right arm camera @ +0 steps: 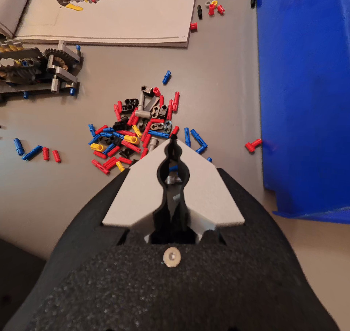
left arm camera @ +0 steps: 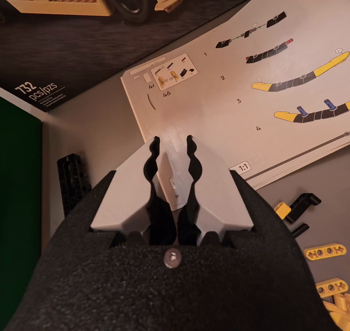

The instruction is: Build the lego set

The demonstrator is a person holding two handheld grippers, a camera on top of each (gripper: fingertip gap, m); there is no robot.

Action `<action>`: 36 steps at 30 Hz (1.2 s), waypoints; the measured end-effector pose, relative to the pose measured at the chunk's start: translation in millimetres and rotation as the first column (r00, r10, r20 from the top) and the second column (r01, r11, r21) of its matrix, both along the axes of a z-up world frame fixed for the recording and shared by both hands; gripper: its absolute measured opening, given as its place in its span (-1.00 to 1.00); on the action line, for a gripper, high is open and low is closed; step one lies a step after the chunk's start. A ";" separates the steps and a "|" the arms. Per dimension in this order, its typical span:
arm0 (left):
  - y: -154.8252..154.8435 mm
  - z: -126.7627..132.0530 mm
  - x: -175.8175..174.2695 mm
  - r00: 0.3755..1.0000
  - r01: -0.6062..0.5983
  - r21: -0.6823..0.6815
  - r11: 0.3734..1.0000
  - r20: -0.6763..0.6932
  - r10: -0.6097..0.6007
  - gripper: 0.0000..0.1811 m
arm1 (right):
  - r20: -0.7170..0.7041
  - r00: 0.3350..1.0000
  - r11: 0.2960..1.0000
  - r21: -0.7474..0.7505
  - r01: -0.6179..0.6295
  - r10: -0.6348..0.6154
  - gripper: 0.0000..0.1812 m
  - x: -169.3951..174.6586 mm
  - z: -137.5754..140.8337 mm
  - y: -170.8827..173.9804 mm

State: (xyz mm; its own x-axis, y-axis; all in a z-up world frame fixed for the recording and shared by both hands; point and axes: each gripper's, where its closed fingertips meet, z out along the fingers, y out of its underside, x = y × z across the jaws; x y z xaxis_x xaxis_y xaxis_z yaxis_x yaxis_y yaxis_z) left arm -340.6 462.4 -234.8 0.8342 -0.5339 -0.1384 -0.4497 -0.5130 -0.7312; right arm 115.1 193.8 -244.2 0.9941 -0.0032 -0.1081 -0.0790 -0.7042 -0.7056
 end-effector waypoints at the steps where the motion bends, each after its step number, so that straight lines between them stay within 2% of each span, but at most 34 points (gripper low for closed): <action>1: 0.1 0.0 -0.1 1.000 -0.001 0.000 1.000 0.000 0.001 -0.70 | 0.020 1.000 1.000 0.004 0.000 0.000 -1.00 0.5 1.7 0.0; 6: -0.1 0.7 0.4 1.000 0.001 0.002 1.000 0.002 -0.001 -0.70 | 0.120 0.992 0.998 0.039 -0.043 0.038 -0.96 -4.1 12.1 2.5; 10: -1.1 0.9 1.3 1.000 0.005 0.005 1.000 0.000 -0.005 -0.70 | 0.050 0.962 0.962 0.044 -0.269 0.267 -0.82 -55.5 8.4 4.7; 12: -1.3 0.7 1.0 1.000 0.005 0.006 1.000 0.000 -0.005 -0.70 | 0.093 0.949 0.952 0.029 -0.305 0.301 -0.81 -64.5 4.2 7.1; 15: -1.3 0.1 0.1 1.000 0.004 0.003 1.000 0.001 -0.004 -0.70 | 0.146 0.943 0.952 0.025 -0.306 0.299 -0.81 -64.7 4.1 13.7; 21: -2.0 -0.3 0.2 1.000 0.007 0.003 1.000 -0.003 -0.007 -0.70 | 0.147 0.948 0.958 0.000 -0.286 0.283 -0.81 -58.1 -1.4 19.9; 25: -1.9 -0.5 0.1 1.000 0.008 0.004 1.000 -0.007 -0.008 -0.70 | 0.137 0.949 0.958 -0.009 -0.287 0.285 -0.89 -59.6 -3.1 22.1; 31: -1.8 -0.6 -0.1 1.000 0.008 0.003 1.000 -0.007 -0.008 -0.70 | 0.206 0.957 0.979 -0.041 -0.198 0.202 -0.94 -31.2 -0.4 14.7; 36: -2.9 -0.4 1.5 1.000 0.016 0.007 1.000 -0.015 -0.016 -0.70 | 0.172 0.961 0.975 -0.007 -0.221 0.219 -0.87 -39.5 10.1 18.9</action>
